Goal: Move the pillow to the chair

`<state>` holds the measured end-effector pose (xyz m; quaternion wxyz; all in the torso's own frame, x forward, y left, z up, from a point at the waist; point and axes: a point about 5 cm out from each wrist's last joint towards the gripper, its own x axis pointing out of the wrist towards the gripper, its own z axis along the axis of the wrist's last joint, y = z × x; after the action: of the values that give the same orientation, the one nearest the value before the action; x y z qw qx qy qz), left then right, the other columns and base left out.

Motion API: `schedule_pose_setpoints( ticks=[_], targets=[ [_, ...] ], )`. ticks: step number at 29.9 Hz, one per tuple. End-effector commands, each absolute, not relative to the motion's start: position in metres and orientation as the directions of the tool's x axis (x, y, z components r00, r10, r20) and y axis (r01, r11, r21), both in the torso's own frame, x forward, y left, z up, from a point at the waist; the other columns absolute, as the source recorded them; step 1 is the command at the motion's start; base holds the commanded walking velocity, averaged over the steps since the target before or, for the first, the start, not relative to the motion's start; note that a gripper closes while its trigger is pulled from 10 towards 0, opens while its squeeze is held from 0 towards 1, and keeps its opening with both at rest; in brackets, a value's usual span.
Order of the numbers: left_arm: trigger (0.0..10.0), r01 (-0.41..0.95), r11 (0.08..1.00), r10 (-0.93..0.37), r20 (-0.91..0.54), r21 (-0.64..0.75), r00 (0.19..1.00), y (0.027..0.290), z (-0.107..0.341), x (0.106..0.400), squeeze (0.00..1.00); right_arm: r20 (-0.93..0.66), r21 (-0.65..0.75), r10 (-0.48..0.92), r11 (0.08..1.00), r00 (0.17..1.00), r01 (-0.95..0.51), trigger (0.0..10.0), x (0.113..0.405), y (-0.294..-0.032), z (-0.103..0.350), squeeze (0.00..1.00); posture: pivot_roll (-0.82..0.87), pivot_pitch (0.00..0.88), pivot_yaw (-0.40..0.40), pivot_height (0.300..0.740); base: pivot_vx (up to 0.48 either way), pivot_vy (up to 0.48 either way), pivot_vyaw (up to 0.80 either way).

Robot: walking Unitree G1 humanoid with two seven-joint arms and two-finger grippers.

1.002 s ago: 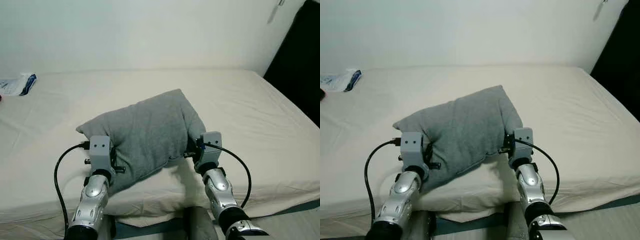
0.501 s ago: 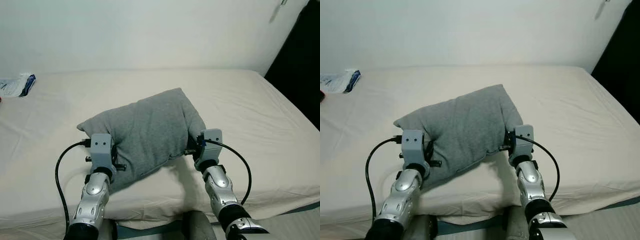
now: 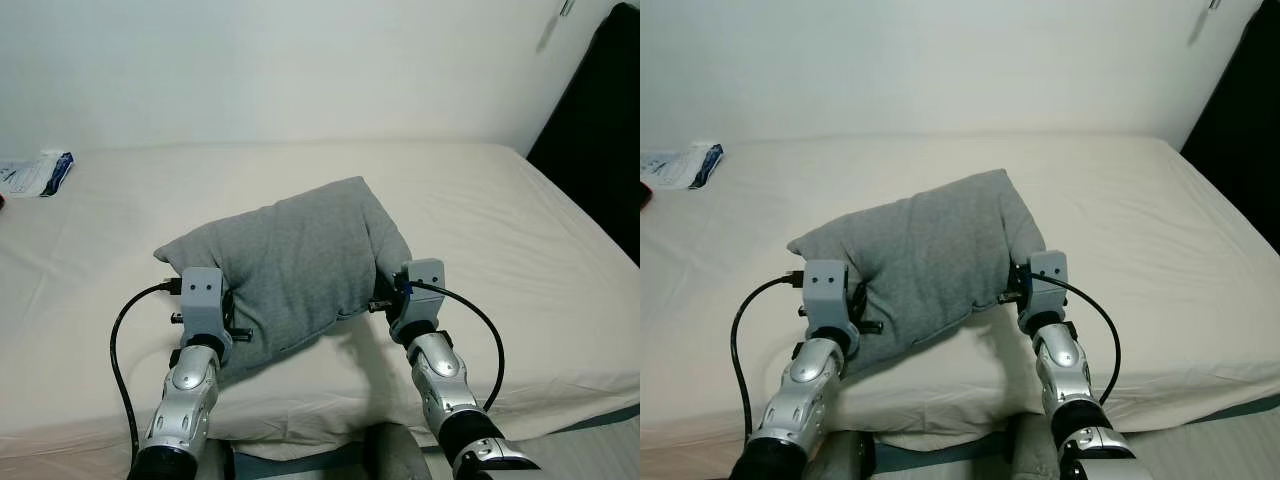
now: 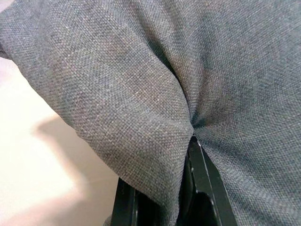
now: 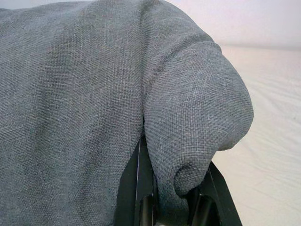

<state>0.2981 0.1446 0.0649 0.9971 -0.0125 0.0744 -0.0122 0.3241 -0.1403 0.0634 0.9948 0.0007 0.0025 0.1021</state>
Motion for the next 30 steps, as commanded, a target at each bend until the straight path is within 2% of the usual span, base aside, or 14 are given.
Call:
schedule_pose_setpoints(
  ticks=[1,30],
  targets=[
    [10.0,0.085,0.996,-0.086,-0.052,-0.032,0.995,0.1285,0.0812,0.302,0.0,0.0,-0.039,0.312,0.95,0.95,-0.311,10.0,0.3222,-0.1198,0.0647,0.0,0.06,0.0,-0.085,0.645,0.0,0.0,0.0],
    [10.0,0.089,0.995,-0.092,-0.05,-0.044,0.995,0.126,0.0815,0.3053,0.0,0.005,-0.036,0.328,0.944,0.945,-0.328,10.0,0.3244,-0.115,0.0671,0.0,0.06,0.0,-0.095,0.725,0.0,0.0,0.0]
  ],
)
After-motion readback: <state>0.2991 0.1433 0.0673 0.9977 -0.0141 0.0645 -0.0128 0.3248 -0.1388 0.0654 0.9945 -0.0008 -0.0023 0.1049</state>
